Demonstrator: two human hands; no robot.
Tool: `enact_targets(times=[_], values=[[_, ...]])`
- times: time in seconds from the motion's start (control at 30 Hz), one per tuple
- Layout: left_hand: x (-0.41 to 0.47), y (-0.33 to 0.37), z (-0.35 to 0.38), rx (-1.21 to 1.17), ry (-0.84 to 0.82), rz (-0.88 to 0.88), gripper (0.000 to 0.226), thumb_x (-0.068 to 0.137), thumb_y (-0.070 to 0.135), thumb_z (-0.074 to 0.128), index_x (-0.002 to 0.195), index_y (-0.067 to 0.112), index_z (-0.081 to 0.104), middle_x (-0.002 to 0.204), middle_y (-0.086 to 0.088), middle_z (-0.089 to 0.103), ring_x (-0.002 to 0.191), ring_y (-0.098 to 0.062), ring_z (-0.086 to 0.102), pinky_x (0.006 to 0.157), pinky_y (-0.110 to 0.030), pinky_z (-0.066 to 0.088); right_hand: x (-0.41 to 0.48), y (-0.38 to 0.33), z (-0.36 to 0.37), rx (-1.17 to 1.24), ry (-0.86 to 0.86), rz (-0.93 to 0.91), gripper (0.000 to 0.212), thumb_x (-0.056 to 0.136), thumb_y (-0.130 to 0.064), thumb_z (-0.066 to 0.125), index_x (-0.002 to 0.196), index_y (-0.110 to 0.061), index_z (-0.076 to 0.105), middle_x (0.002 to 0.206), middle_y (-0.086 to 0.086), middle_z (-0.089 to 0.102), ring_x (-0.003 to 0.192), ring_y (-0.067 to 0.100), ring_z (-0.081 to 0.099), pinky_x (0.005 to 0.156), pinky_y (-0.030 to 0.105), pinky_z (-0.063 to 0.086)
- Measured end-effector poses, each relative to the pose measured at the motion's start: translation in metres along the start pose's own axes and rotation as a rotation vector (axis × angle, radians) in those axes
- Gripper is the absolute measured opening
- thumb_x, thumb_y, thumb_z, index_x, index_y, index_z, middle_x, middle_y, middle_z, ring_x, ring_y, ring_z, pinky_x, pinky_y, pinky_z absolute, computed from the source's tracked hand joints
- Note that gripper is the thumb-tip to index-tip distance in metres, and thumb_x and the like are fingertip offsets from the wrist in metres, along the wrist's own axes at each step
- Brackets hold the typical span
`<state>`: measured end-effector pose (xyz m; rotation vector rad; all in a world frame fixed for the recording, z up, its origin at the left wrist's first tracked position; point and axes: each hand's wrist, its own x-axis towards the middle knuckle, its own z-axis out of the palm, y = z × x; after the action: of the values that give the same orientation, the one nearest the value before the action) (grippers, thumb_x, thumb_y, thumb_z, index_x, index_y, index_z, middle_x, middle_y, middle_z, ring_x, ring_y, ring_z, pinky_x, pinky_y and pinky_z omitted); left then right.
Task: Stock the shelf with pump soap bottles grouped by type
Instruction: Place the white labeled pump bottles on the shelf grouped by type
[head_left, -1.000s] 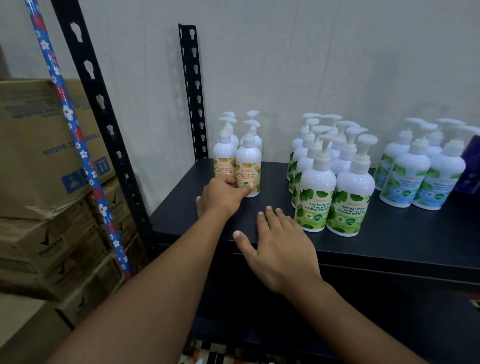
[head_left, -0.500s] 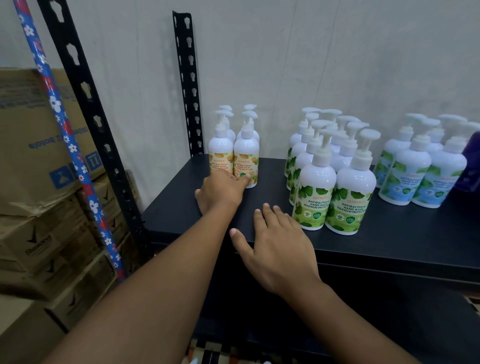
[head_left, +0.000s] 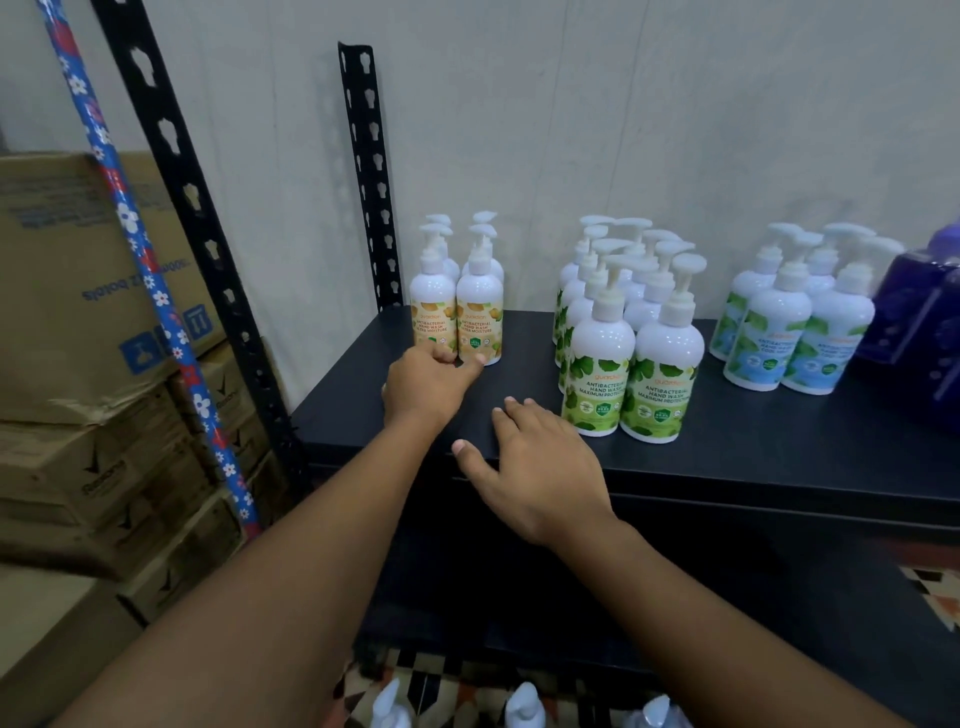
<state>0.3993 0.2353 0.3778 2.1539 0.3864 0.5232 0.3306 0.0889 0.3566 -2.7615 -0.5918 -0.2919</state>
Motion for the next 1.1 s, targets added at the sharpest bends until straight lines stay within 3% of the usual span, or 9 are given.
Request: enact_targets(times=[0.1,0.2,0.33,0.5,0.7,0.8,0.97,1.1], values=[[-0.04,-0.004,-0.026,-0.013,-0.029,0.033,0.023,0.089,0.041,0.071,0.099,0.02,0.07,0.1,0.007,0.071,0.094,-0.012,0.063,0.077,-0.025,0.045,-0.017,0.004,-0.011,0.104,0.022,-0.049,0.06,0.099,-0.059,0.043,0.139,-0.016,0.059,0.151,0.003,0.051,0.142,0.019,0.04,0.115,0.032,0.027],[-0.084,-0.011,-0.047,-0.025,-0.035,0.079,0.018,0.093,0.032,0.068,0.104,0.018,0.073,0.102,0.008,0.071,0.094,-0.008,0.064,0.077,-0.02,0.043,-0.042,0.01,-0.019,0.244,0.069,-0.08,0.045,0.097,-0.05,0.057,0.125,-0.018,0.07,0.135,0.0,0.062,0.13,0.015,0.05,0.109,0.03,0.032],[-0.156,-0.026,-0.075,-0.05,-0.022,0.064,0.013,0.095,0.031,0.066,0.103,0.021,0.071,0.1,0.007,0.069,0.091,-0.005,0.064,0.077,-0.023,0.048,-0.097,0.015,-0.025,0.39,0.119,-0.103,0.026,0.096,-0.045,0.059,0.106,-0.026,0.073,0.109,-0.011,0.066,0.109,0.012,0.054,0.099,0.037,0.043],[-0.234,-0.065,-0.082,-0.048,-0.087,-0.047,0.011,0.096,0.03,0.066,0.103,0.022,0.067,0.097,0.004,0.068,0.092,-0.011,0.064,0.078,-0.028,0.051,-0.164,0.027,-0.003,0.543,-0.042,-0.048,0.016,0.098,-0.041,0.059,0.102,-0.031,0.07,0.1,-0.014,0.062,0.098,0.003,0.056,0.084,0.027,0.047],[-0.296,-0.136,-0.055,-0.019,-0.226,-0.283,0.016,0.097,0.029,0.067,0.108,0.019,0.064,0.1,0.01,0.063,0.096,-0.015,0.062,0.08,-0.027,0.046,-0.218,0.049,0.061,0.623,-0.212,0.129,0.011,0.099,-0.038,0.06,0.1,-0.031,0.069,0.098,-0.014,0.065,0.088,0.0,0.06,0.079,0.029,0.052],[-0.313,-0.172,-0.033,-0.034,-0.247,-0.389,0.012,0.094,0.021,0.07,0.102,0.015,0.062,0.102,0.002,0.064,0.096,-0.019,0.064,0.07,-0.015,0.046,-0.229,0.055,0.096,0.605,-0.321,0.194,0.013,0.097,-0.041,0.06,0.098,-0.032,0.07,0.098,-0.014,0.068,0.087,0.002,0.062,0.074,0.027,0.05],[-0.323,-0.227,0.003,-0.023,-0.301,-0.58,0.019,0.087,0.024,0.074,0.098,0.019,0.06,0.098,-0.006,0.069,0.096,-0.028,0.066,0.085,-0.036,0.054,-0.23,0.065,0.151,0.567,-0.427,0.349,0.017,0.095,-0.036,0.061,0.078,-0.033,0.06,0.083,-0.007,0.068,0.084,0.016,0.065,0.07,0.031,0.045],[-0.315,-0.269,0.035,-0.059,-0.275,-0.647,0.028,0.086,0.034,0.078,0.087,0.028,0.05,0.093,-0.006,0.07,0.091,-0.029,0.069,0.083,-0.04,0.055,-0.232,0.078,0.204,0.554,-0.472,0.493,0.025,0.092,-0.048,0.064,0.101,-0.025,0.066,0.095,-0.006,0.067,0.089,0.013,0.063,0.073,0.027,0.041]])
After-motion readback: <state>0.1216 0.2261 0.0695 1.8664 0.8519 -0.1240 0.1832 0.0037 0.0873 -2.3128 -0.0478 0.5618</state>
